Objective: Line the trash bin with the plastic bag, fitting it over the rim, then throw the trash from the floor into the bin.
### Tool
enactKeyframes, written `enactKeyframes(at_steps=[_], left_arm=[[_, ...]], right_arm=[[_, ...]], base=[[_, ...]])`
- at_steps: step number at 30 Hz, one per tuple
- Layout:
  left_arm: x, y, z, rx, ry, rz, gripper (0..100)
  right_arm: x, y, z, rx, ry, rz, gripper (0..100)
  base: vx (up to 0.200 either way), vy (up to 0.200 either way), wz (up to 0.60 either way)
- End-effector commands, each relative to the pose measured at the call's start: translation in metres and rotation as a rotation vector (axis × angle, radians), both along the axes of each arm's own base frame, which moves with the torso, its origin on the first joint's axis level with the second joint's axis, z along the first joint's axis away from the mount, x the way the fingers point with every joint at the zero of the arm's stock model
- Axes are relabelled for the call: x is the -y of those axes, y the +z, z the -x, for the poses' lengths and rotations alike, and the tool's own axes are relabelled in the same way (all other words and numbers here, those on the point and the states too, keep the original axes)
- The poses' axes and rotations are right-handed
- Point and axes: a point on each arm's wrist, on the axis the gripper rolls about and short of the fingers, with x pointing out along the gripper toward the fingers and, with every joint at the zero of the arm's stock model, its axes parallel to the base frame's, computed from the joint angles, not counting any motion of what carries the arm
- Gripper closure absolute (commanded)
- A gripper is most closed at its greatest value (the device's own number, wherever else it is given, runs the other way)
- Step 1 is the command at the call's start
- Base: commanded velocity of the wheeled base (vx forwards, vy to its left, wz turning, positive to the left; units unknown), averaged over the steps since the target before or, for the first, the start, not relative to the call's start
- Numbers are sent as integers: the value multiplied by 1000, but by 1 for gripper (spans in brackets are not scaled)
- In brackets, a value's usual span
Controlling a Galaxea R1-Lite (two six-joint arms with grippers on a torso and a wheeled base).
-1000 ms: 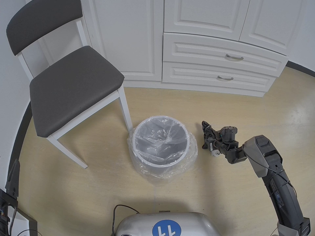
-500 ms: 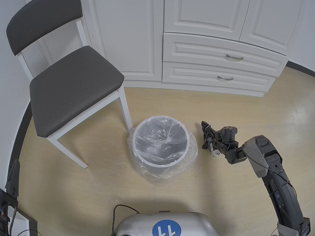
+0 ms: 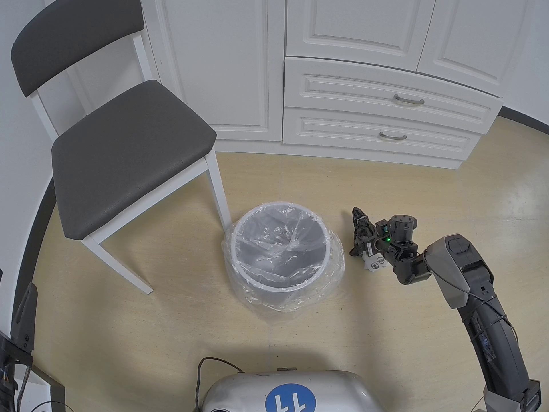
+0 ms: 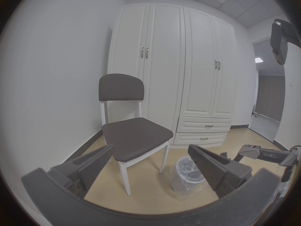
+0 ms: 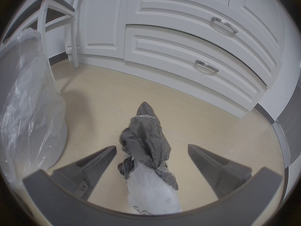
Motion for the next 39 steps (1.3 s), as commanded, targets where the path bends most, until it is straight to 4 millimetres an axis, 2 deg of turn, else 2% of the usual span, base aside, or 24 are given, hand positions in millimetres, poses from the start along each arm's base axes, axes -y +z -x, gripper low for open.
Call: enactKeyframes(at_steps=[1, 3, 7, 11, 17, 26, 30, 33, 39], left_arm=[[0, -5, 1, -13, -6, -2, 0], [0, -5, 3, -2, -27, -6, 0], [1, -10, 4, -35, -50, -48, 0], [2, -18, 2, -112, -56, -97, 0], [1, -18, -2, -172, -29, -92, 0], [1, -20, 0, -163, -29, -99, 0], [1, -20, 0, -162, -30, -99, 0], [1, -20, 1, -160, -30, -99, 0], [1, -21, 1, -155, -30, -101, 0]], right_arm=[[-1, 6, 3, -16, 8, -12, 0], [-2, 11, 9, -77, 31, -61, 0], [-6, 36, 16, -123, 43, -127, 0], [-7, 42, 16, -121, 35, -125, 0], [-8, 28, 14, -147, 35, -122, 0], [-6, 19, 11, -159, 29, -122, 0], [-2, 6, 4, -178, -34, -99, 0], [-1, -20, 9, -260, -50, -92, 0], [0, -31, 12, -307, -41, -170, 0]], base=[[0, 0, 0], [0, 0, 0], [0, 0, 0], [0, 0, 0], [200, 0, 0], [0, 0, 0], [0, 0, 0], [0, 0, 0], [0, 0, 0]])
